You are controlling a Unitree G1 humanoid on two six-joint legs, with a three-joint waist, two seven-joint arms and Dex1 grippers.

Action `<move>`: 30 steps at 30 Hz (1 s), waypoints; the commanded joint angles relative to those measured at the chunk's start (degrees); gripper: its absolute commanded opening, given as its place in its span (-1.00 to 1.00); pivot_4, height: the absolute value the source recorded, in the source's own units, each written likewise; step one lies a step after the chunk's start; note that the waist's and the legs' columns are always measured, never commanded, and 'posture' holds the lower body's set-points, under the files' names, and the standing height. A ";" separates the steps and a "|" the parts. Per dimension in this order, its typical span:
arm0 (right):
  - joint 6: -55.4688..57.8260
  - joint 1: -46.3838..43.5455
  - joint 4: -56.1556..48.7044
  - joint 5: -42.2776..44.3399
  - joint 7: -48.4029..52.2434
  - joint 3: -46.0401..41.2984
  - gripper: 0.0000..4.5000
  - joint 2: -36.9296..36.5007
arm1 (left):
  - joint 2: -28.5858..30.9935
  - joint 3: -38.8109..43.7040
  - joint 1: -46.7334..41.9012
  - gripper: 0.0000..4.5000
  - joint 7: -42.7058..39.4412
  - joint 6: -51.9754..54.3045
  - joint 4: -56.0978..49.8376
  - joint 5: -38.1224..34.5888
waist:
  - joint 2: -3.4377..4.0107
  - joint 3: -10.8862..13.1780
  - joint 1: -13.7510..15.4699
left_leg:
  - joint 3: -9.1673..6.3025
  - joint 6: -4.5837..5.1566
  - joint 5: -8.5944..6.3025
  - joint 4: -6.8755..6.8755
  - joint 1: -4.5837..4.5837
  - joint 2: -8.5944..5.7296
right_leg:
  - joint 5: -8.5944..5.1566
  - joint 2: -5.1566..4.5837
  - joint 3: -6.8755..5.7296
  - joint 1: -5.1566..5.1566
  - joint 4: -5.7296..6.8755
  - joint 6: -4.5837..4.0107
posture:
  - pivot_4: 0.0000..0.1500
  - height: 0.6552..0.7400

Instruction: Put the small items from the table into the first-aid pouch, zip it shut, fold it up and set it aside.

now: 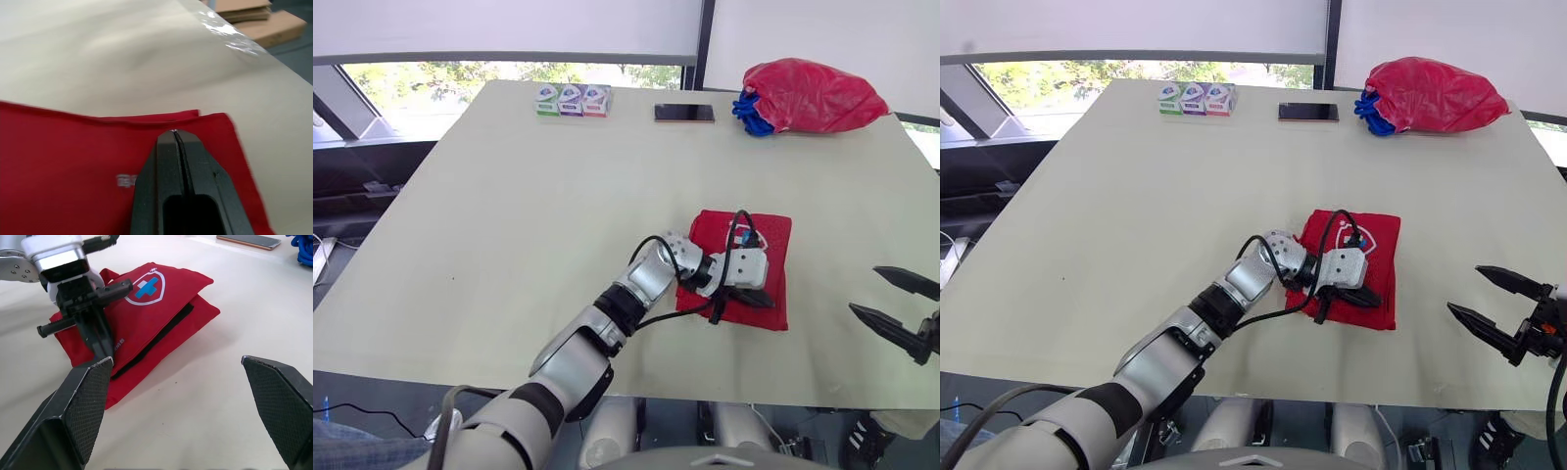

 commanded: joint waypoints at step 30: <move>-2.01 -2.06 0.99 0.63 4.43 0.13 1.00 -1.88 | -7.10 14.00 -19.12 -0.98 8.63 -6.87 29.97 1.02 | 0.04 -0.01 -0.01 | 0.01 0.10 -0.06 0.06 -0.06 -0.10 | -0.06 0.03 0.02 0.00 -0.04 0.14 | 1.00 1.00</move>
